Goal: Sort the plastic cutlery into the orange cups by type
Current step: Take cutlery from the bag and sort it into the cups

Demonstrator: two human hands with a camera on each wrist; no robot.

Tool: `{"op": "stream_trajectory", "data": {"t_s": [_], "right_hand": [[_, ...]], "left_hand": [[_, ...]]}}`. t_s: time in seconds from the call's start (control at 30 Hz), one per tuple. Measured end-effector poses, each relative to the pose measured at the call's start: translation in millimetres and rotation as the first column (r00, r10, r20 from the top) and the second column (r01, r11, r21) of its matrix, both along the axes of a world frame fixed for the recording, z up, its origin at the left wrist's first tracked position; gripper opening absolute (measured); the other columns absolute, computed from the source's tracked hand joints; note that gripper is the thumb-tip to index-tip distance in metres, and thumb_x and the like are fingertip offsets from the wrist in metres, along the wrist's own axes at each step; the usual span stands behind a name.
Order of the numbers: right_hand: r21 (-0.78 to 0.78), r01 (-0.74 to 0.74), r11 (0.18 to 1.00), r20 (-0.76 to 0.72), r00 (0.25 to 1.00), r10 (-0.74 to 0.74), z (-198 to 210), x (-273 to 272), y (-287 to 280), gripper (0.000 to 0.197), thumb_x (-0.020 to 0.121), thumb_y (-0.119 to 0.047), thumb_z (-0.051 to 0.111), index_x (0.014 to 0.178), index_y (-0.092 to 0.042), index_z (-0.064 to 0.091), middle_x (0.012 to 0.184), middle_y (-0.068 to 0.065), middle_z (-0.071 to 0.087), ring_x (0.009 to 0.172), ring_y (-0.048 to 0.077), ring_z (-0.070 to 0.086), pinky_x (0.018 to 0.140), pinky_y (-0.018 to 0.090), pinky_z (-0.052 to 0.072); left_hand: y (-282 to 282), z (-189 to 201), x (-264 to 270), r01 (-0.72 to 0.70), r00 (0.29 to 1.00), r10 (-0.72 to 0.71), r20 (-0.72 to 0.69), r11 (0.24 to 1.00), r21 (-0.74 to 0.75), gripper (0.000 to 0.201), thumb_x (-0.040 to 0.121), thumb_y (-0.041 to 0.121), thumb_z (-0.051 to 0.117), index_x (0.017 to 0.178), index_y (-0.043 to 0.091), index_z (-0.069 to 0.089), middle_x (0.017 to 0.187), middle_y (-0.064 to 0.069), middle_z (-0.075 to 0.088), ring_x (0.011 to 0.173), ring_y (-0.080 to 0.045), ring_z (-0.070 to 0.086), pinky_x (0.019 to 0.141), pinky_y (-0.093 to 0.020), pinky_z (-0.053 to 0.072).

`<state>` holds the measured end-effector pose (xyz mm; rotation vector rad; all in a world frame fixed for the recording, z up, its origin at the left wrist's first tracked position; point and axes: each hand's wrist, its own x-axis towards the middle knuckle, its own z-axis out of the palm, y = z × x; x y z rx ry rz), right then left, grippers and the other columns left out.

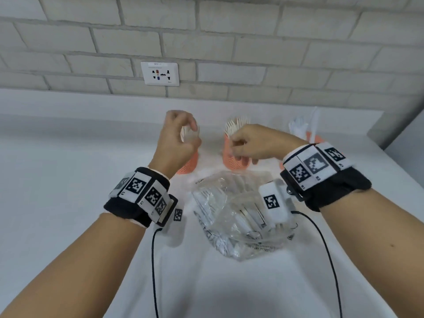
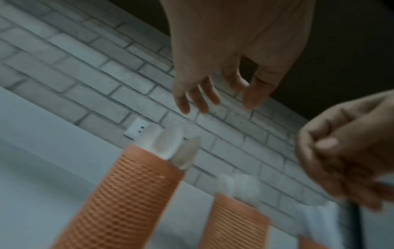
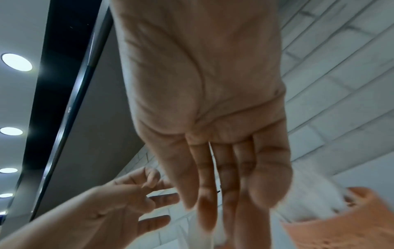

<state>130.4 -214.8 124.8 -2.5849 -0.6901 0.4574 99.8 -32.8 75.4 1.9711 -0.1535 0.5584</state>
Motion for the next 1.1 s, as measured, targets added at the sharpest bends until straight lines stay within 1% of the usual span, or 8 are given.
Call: {"op": "stream_trajectory", "data": {"t_s": [0.1, 0.17, 0.23, 0.33, 0.5, 0.6, 0.83, 1.1], "right_hand": [[-0.073, -0.050, 0.996, -0.277, 0.961, 0.028, -15.7, -21.4, -26.3, 0.014, 0.090, -0.009, 0.056, 0.080, -0.008, 0.066, 0.075, 0.007, 0.069, 0.062, 0.016, 0.066, 0.060, 0.023, 0.056], [-0.186, -0.096, 0.978, -0.379, 0.925, 0.019, -31.5, -33.4, -38.3, 0.013, 0.089, -0.010, 0.057, 0.087, -0.004, 0.069, 0.081, 0.010, 0.072, 0.064, 0.017, 0.066, 0.074, 0.031, 0.058], [-0.361, -0.092, 0.928, -0.306, 0.952, -0.025, -51.8, -42.5, -46.4, 0.015, 0.089, -0.011, 0.056, 0.092, -0.005, 0.070, 0.075, 0.003, 0.071, 0.062, 0.015, 0.065, 0.076, 0.031, 0.058], [-0.502, 0.036, 0.864, -0.077, 0.993, -0.086, -78.8, -52.9, -52.3, 0.016, 0.090, -0.008, 0.048, 0.089, -0.004, 0.064, 0.082, 0.005, 0.065, 0.069, 0.019, 0.059, 0.062, 0.025, 0.048], [-0.446, 0.275, 0.852, 0.036, 0.956, -0.290, -103.9, -60.5, -46.6, 0.074, 0.091, -0.053, 0.043, 0.141, 0.001, 0.029, 0.147, 0.016, 0.036, 0.132, 0.028, 0.039, 0.106, 0.033, 0.032], [-0.393, 0.287, 0.874, 0.070, 0.956, -0.283, -110.3, -58.8, -41.1, 0.084, 0.087, -0.050, 0.053, 0.143, 0.001, 0.018, 0.147, 0.017, 0.031, 0.135, 0.031, 0.032, 0.109, 0.035, 0.028], [-0.307, 0.214, 0.928, 0.242, 0.960, -0.141, -119.8, -50.9, -37.1, 0.050, 0.087, -0.039, 0.055, 0.124, -0.005, 0.050, 0.138, 0.014, 0.032, 0.123, 0.030, 0.033, 0.103, 0.038, 0.030], [-0.533, 0.255, 0.807, 0.227, 0.962, -0.153, -118.6, -29.3, -20.2, 0.071, 0.083, -0.047, 0.055, 0.139, -0.009, 0.033, 0.139, 0.013, 0.039, 0.133, 0.029, 0.033, 0.111, 0.041, 0.025]], "left_hand": [[-40.1, -1.7, -18.7, 0.420, 0.877, -0.304, -0.371, 0.860, 0.290, 0.021, 0.081, 0.005, 0.058, 0.074, 0.024, 0.061, 0.121, -0.002, 0.046, 0.111, -0.014, 0.046, 0.092, -0.022, 0.035], [-66.6, -17.1, -25.3, 0.591, 0.756, -0.297, -0.583, 0.692, 0.414, 0.015, 0.088, 0.018, 0.057, 0.093, 0.019, 0.071, 0.133, -0.002, 0.041, 0.118, -0.016, 0.045, 0.093, -0.025, 0.034], [-86.3, -36.9, -28.1, 0.643, 0.702, -0.180, -0.689, 0.574, 0.507, 0.027, 0.090, 0.027, 0.056, 0.114, 0.017, 0.068, 0.134, -0.004, 0.042, 0.117, -0.023, 0.049, 0.092, -0.028, 0.037], [-101.1, -56.2, -26.7, 0.613, 0.758, -0.092, -0.646, 0.438, 0.657, 0.042, 0.083, 0.009, 0.060, 0.125, 0.010, 0.055, 0.120, -0.011, 0.044, 0.107, -0.030, 0.054, 0.084, -0.033, 0.043], [-107.3, -51.0, -24.3, 0.457, 0.868, -0.162, -0.469, 0.629, 0.629, 0.054, 0.078, -0.012, 0.049, 0.130, 0.001, 0.044, 0.125, -0.012, 0.040, 0.108, -0.029, 0.051, 0.079, -0.027, 0.040], [-108.6, -47.3, -25.5, 0.433, 0.881, -0.188, -0.434, 0.692, 0.578, 0.058, 0.077, -0.012, 0.048, 0.133, 0.001, 0.041, 0.128, -0.013, 0.038, 0.106, -0.028, 0.049, 0.070, -0.016, 0.030], [-102.0, -46.7, -27.9, 0.437, 0.873, -0.238, -0.426, 0.768, 0.468, 0.059, 0.075, -0.014, 0.050, 0.131, 0.002, 0.042, 0.126, -0.011, 0.039, 0.079, -0.014, 0.038, 0.063, -0.013, 0.029], [-96.2, -46.5, -32.3, 0.465, 0.851, -0.261, -0.456, 0.778, 0.423, 0.057, 0.075, -0.012, 0.053, 0.129, 0.003, 0.044, 0.124, -0.010, 0.040, 0.076, -0.015, 0.041, 0.056, -0.012, 0.030]]}}
